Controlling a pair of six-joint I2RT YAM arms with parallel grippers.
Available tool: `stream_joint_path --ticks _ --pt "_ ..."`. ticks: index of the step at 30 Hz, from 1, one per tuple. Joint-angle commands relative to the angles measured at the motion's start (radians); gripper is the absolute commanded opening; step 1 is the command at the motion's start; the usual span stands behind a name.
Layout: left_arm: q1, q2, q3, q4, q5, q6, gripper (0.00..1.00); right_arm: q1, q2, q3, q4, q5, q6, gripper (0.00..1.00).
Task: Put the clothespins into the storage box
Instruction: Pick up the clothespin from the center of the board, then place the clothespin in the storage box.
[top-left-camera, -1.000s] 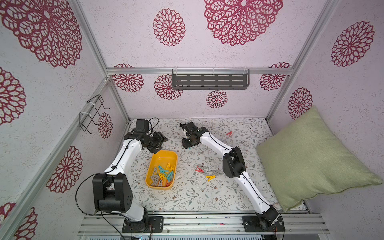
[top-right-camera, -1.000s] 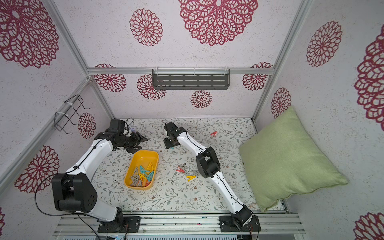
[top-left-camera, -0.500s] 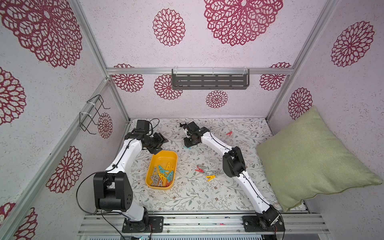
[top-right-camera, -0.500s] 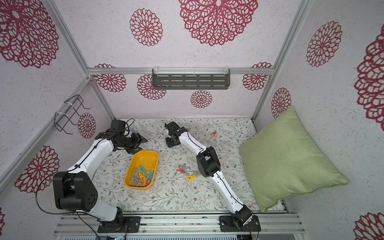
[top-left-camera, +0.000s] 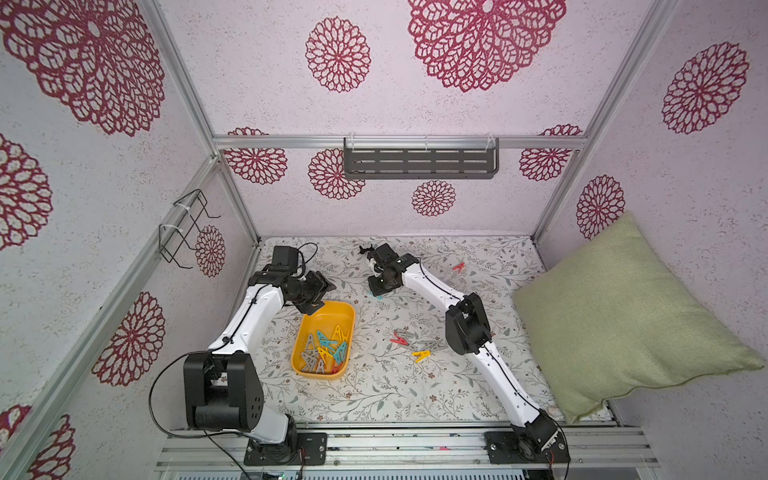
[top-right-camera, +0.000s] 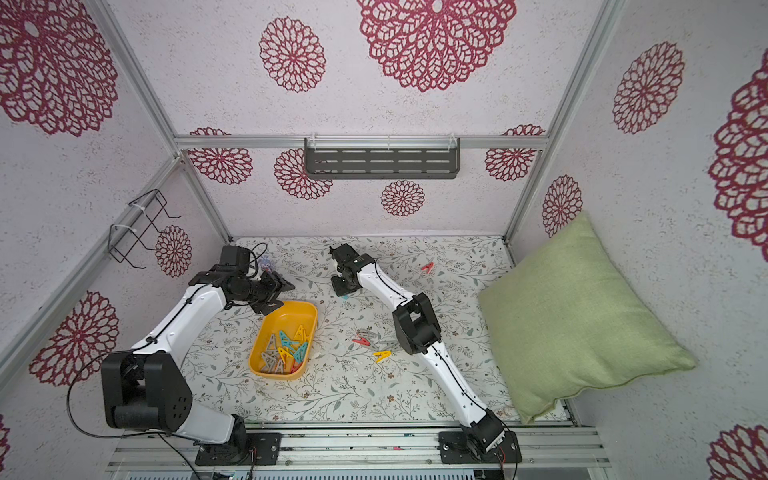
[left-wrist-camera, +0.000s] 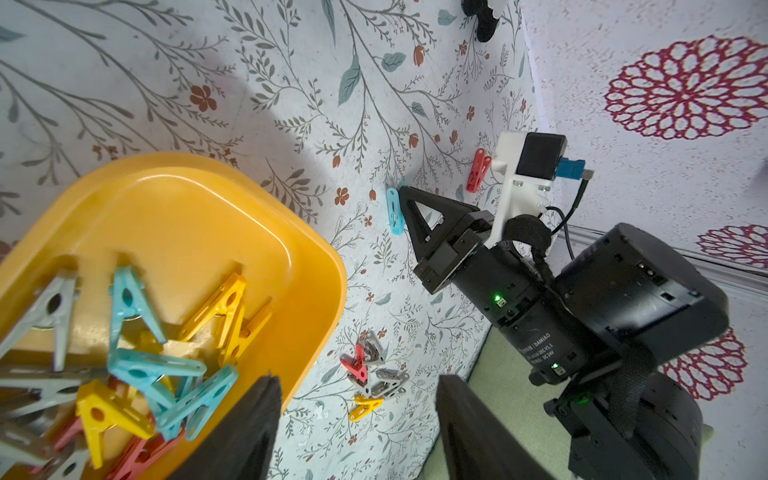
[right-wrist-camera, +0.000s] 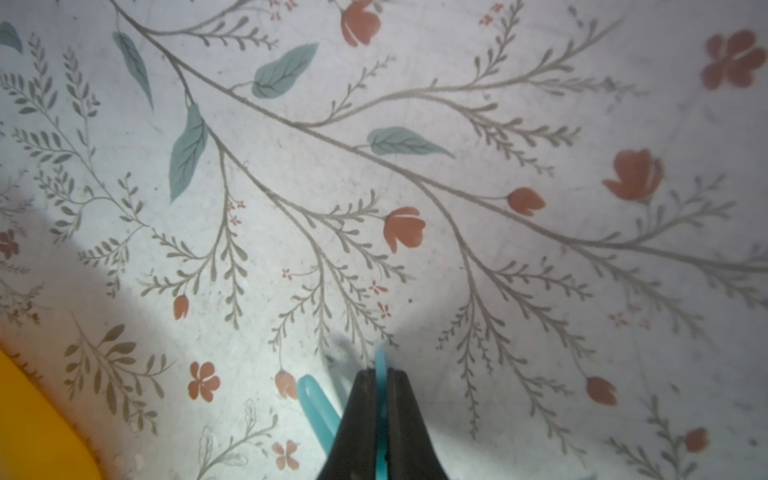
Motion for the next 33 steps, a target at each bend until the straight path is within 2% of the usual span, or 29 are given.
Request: stream_joint_path --ticks 1,7,12,20,24,30,33 --pt "-0.003 -0.058 -0.013 0.022 -0.016 -0.008 0.67 0.009 -0.118 0.016 -0.053 -0.013 0.027 0.02" --pt "0.012 -0.124 -0.025 0.008 -0.039 -0.005 0.67 0.059 -0.218 0.016 -0.067 -0.06 0.036 0.02" --pt "0.05 -0.196 -0.041 -0.027 -0.072 0.012 0.67 0.155 -0.263 0.018 -0.072 -0.115 0.033 0.02" --pt "0.156 -0.351 -0.084 -0.165 -0.115 0.061 0.67 0.313 -0.239 0.019 -0.065 -0.167 0.065 0.04" --pt "0.182 -0.43 -0.135 -0.202 -0.106 0.068 0.68 0.348 -0.223 0.019 -0.069 -0.17 0.072 0.13" --pt "0.181 -0.485 -0.18 -0.225 -0.077 0.062 0.68 0.352 -0.244 0.02 -0.067 -0.15 0.076 0.4" --pt "0.174 -0.492 -0.184 -0.228 -0.067 0.064 0.68 0.349 -0.267 0.02 -0.064 -0.118 0.078 0.45"
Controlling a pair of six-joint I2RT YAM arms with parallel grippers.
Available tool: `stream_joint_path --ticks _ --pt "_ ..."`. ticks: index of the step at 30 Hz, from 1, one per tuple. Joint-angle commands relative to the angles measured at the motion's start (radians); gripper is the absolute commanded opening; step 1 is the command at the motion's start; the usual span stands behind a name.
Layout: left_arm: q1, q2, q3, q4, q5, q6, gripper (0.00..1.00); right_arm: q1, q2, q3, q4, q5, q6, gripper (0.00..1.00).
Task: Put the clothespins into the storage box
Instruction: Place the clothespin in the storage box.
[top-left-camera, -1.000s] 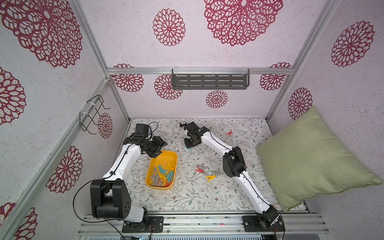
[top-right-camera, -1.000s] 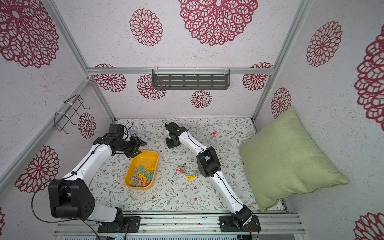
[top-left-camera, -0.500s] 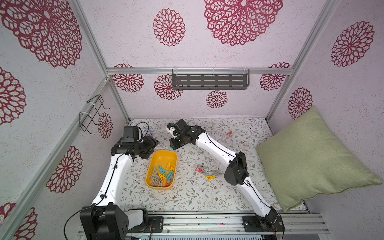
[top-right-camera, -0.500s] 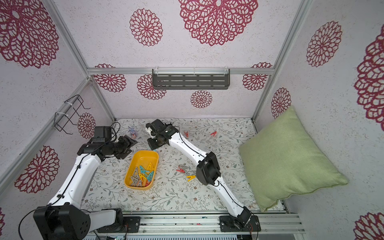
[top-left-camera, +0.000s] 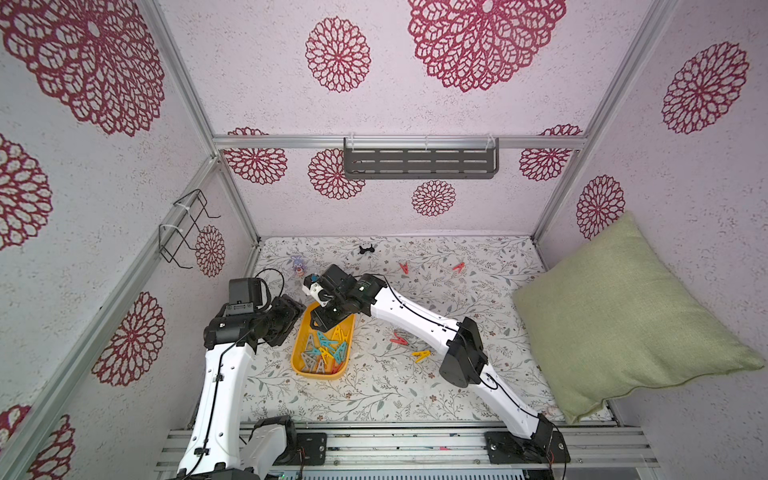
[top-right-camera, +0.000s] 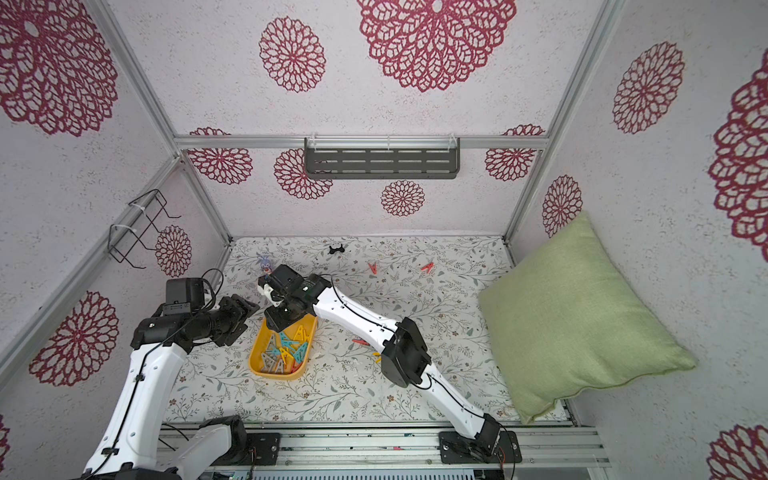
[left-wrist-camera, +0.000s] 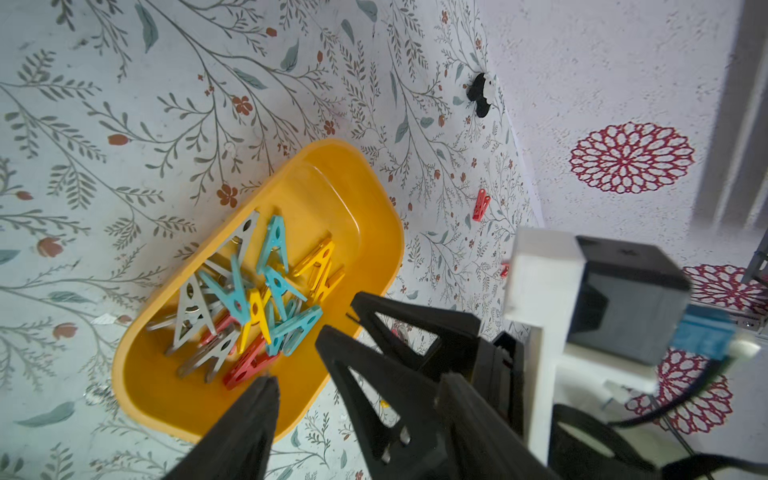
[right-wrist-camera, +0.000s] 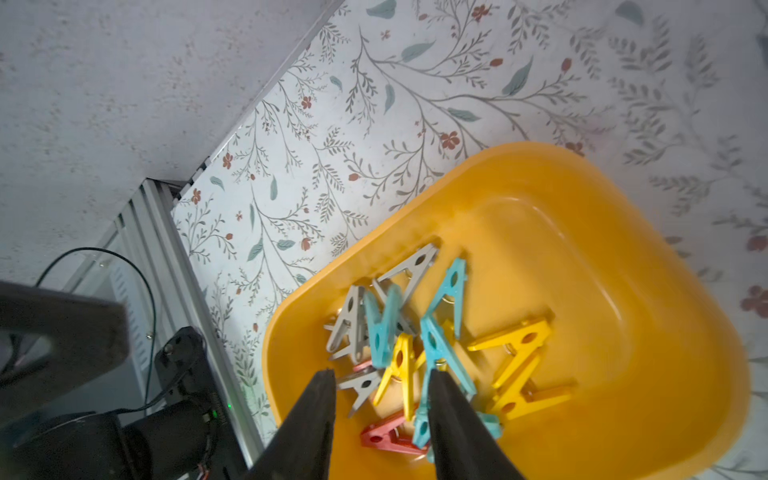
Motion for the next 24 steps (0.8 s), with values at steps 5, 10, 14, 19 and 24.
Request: stream_joint_path --ticks 5,10,14,19,24 --pt "-0.065 0.001 0.004 0.008 0.01 0.001 0.68 -0.03 -0.085 0.019 -0.051 0.115 0.013 0.46" --pt "-0.166 0.045 0.013 0.057 -0.014 -0.036 0.68 -0.055 -0.122 0.004 -0.129 0.224 0.006 0.44" --pt "-0.245 0.091 0.018 0.112 -0.028 -0.07 0.68 -0.081 -0.205 -0.133 -0.111 0.276 0.004 0.43" --pt "-0.322 0.132 0.016 0.163 -0.047 -0.102 0.68 -0.124 -0.375 -0.452 0.008 0.294 0.025 0.48" --pt "-0.37 0.151 -0.006 0.215 -0.053 -0.132 0.68 -0.189 -0.562 -0.825 0.141 0.282 0.075 0.52"
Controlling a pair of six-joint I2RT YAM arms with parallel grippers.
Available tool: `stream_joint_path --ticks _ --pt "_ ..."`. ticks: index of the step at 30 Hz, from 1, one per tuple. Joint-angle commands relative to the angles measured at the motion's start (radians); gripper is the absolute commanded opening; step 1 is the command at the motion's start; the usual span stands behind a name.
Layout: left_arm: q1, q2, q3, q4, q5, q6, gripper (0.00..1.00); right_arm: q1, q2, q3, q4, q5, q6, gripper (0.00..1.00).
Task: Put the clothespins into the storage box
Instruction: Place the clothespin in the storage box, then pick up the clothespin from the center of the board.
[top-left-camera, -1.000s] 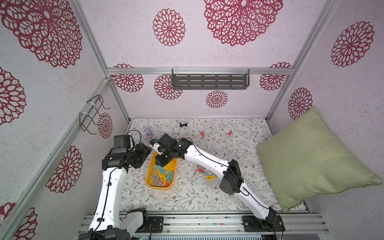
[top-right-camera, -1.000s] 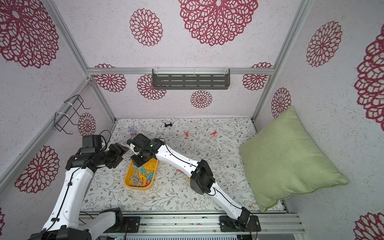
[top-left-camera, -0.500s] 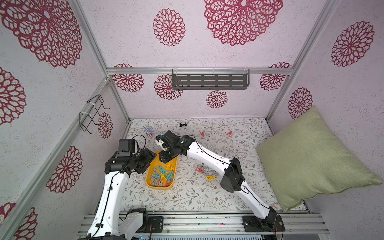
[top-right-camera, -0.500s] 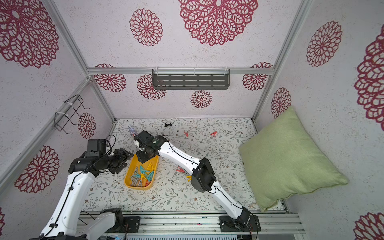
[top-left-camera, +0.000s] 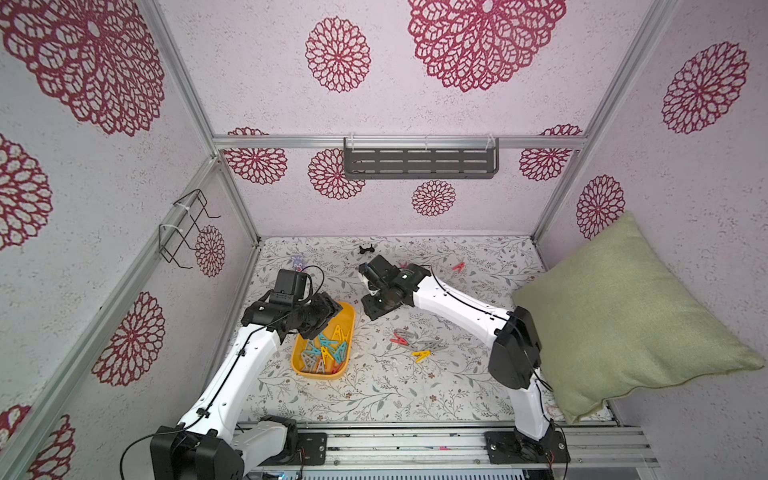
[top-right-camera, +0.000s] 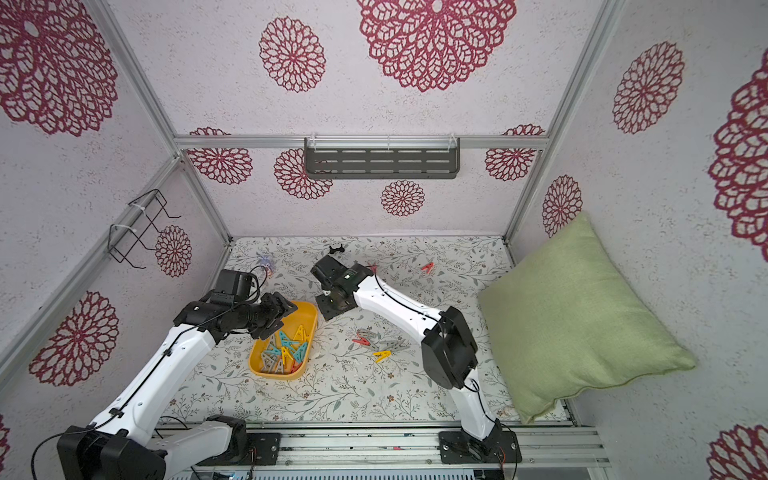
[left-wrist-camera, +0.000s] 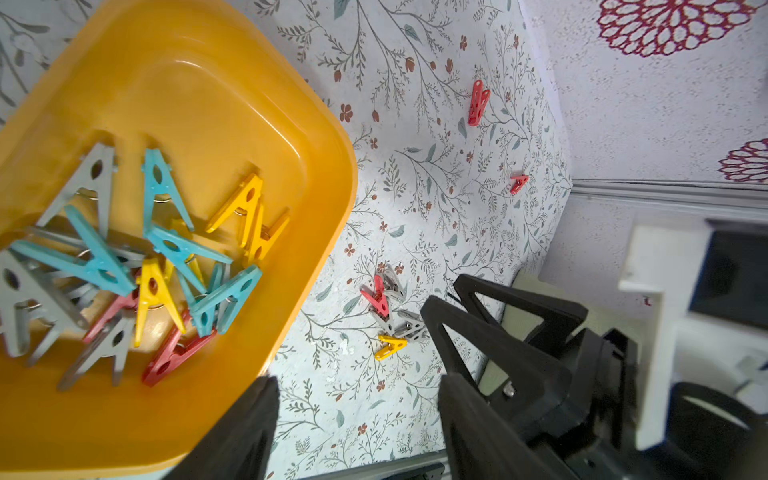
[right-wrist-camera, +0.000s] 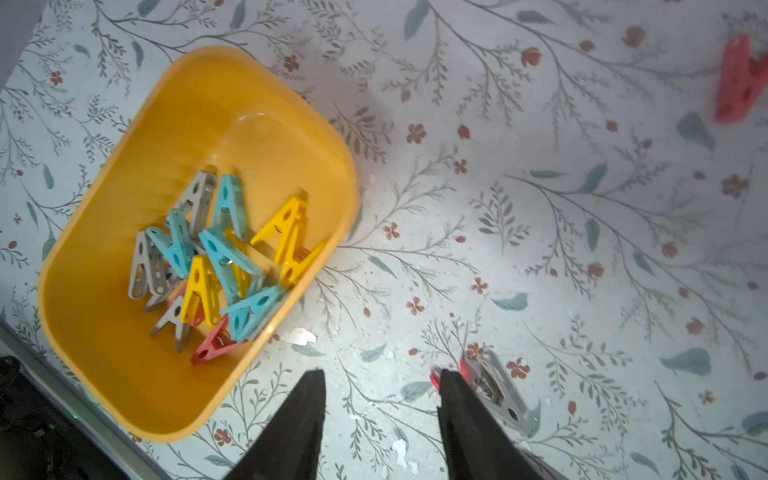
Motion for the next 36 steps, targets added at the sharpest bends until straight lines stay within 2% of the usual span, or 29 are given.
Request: stream_joint_path --ticks 1,9,11,13,22,36 --pt "-0.036 0.009 -0.012 0.076 -0.018 -0.033 0.68 -0.048 -0.126 -0.184 0.094 0.018 0.058 0.52" --pt "-0.153 0.102 -0.008 0.151 -0.035 -0.071 0.68 -0.181 -0.33 -0.593 0.21 0.024 0.257 0.52" --pt "-0.176 0.127 0.006 0.162 -0.039 -0.076 0.68 -0.209 -0.37 -0.664 0.251 0.015 0.309 0.5" --pt "-0.191 0.152 0.024 0.167 -0.041 -0.075 0.68 -0.234 -0.391 -0.717 0.286 -0.003 0.355 0.44" --pt "-0.224 0.192 0.064 0.17 -0.055 -0.078 0.67 -0.299 -0.405 -0.797 0.317 0.0 0.467 0.34" --pt "-0.229 0.205 0.05 0.188 -0.058 -0.088 0.67 -0.334 -0.407 -0.891 0.391 -0.055 0.515 0.35"
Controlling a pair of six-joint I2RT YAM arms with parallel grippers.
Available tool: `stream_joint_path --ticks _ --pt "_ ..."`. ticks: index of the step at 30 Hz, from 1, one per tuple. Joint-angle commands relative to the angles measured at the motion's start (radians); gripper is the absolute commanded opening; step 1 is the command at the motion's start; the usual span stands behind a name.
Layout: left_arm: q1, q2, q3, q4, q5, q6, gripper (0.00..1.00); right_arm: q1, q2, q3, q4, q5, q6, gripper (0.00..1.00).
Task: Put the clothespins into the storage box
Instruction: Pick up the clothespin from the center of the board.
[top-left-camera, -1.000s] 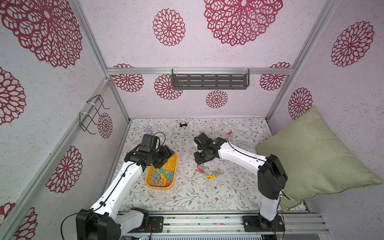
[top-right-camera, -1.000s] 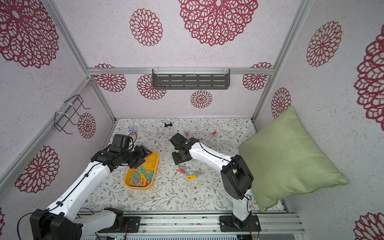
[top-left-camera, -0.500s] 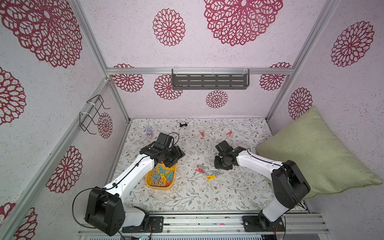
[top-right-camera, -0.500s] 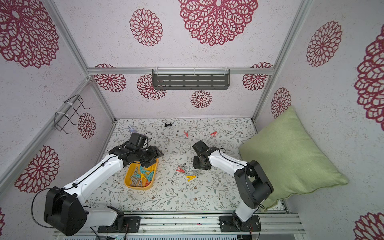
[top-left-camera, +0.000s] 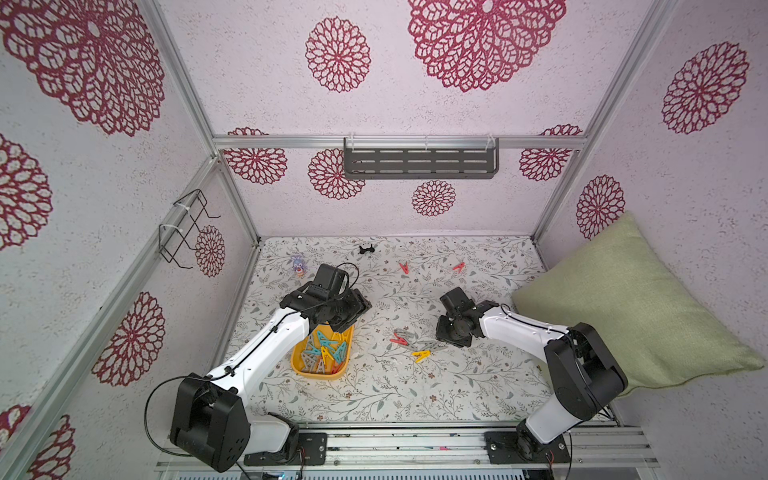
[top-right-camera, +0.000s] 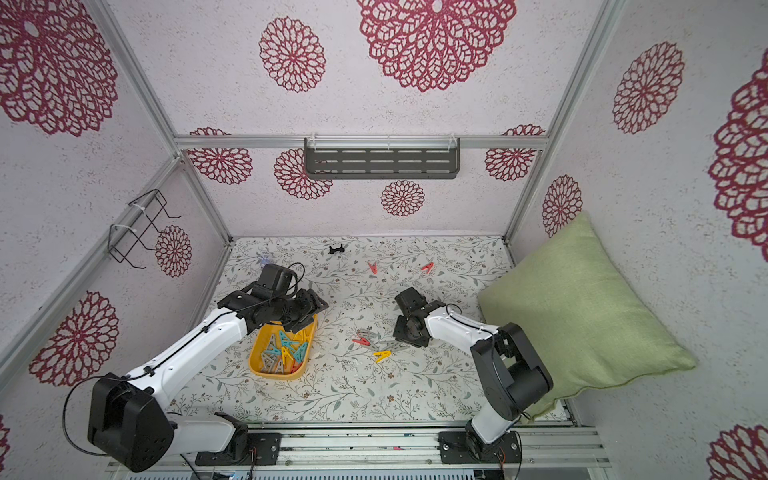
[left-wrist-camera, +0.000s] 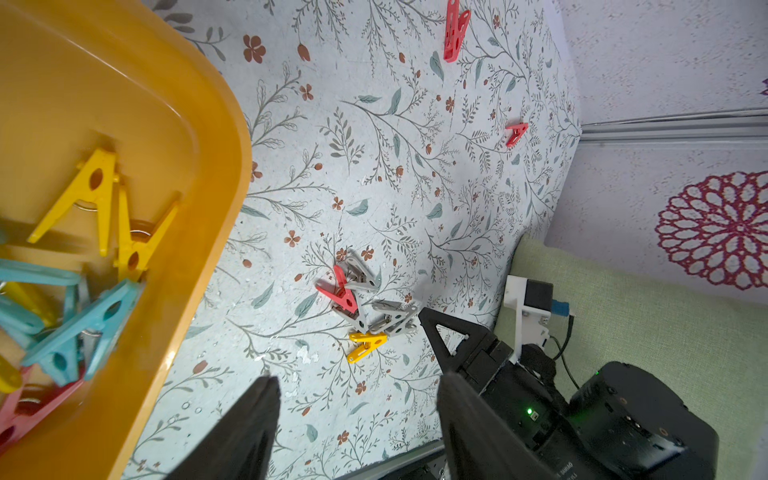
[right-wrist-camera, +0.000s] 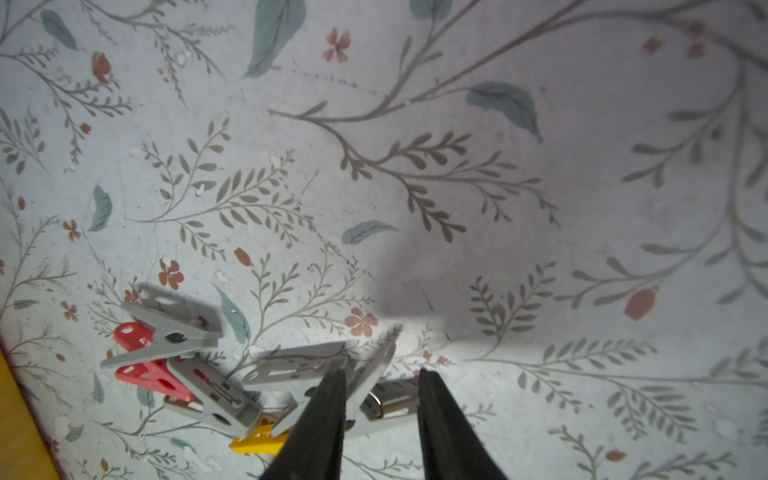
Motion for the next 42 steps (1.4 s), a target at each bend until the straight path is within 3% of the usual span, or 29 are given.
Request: stream_joint_path --ticks 1,25,30,34,42 --pt "-0.012 0.013 0.003 0.026 -0.011 0.001 0.67 -0.008 -0.015 0.002 0.033 -0.025 0.025 0.35" --pt "-0.012 0.004 -0.014 0.022 -0.018 0.0 0.67 -0.007 0.055 -0.055 0.089 -0.059 0.025 0.22" --pt "-0.012 0.007 -0.012 0.023 -0.018 0.001 0.67 -0.005 0.047 -0.068 0.097 -0.064 0.024 0.07" --pt "-0.012 0.009 -0.01 0.022 -0.018 0.001 0.67 -0.005 0.028 -0.068 0.092 -0.066 0.021 0.04" --pt "0.009 -0.006 0.024 -0.017 -0.042 0.039 0.67 -0.001 -0.014 0.056 0.014 -0.056 -0.043 0.0"
